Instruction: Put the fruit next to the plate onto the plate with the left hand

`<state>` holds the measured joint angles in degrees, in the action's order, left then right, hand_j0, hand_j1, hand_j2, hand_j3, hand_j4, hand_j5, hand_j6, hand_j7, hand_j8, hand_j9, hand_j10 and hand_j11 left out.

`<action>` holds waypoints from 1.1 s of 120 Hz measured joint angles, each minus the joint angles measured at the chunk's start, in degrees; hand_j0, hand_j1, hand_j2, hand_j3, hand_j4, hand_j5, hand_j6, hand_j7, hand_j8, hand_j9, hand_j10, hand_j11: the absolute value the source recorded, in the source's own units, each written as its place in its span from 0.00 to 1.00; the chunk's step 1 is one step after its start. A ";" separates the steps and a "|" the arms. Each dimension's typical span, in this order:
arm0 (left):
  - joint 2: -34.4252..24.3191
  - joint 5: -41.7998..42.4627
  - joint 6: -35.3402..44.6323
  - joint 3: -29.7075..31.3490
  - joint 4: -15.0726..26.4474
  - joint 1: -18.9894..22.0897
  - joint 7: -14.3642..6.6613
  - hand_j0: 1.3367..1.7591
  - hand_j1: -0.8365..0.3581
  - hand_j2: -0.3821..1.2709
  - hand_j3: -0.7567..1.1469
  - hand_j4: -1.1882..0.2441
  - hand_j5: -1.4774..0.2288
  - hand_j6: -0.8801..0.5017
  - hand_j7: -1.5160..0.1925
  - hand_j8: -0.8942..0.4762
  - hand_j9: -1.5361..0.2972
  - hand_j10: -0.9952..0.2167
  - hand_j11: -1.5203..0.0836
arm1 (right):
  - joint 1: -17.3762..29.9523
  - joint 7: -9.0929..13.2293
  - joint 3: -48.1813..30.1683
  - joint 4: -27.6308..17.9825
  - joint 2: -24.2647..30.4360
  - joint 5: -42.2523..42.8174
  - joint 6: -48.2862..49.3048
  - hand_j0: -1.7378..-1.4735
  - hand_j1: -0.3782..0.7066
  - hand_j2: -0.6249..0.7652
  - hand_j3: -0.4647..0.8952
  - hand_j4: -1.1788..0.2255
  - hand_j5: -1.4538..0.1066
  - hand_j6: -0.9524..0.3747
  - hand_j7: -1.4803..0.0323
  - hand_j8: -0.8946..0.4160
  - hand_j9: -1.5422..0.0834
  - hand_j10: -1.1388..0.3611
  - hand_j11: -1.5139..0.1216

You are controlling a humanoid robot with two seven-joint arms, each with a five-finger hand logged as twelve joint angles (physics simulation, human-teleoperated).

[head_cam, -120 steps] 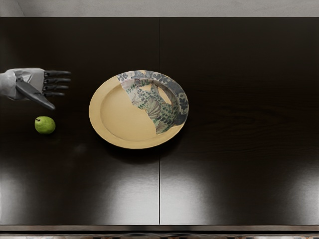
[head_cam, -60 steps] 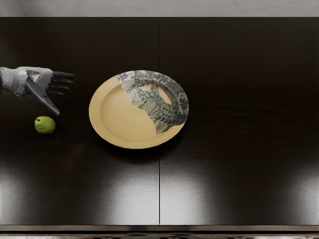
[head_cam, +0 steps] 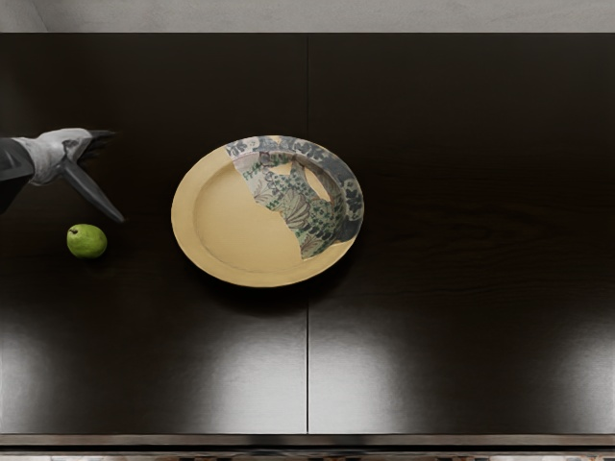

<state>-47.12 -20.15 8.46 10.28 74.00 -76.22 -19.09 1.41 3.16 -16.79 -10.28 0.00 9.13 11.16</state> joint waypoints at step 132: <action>-0.86 -0.04 8.16 14.61 5.18 -2.40 -0.49 0.76 0.64 0.28 0.40 0.58 0.60 0.38 0.62 0.39 0.59 0.53 0.66 | 0.00 0.00 0.00 0.00 0.00 -0.01 0.00 0.30 0.03 0.45 0.34 0.84 0.93 0.72 0.98 0.68 0.95 0.76 0.93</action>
<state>-47.98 -20.19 16.62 24.89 79.18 -78.62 -19.57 1.41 3.16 -16.79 -10.28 0.00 9.12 11.16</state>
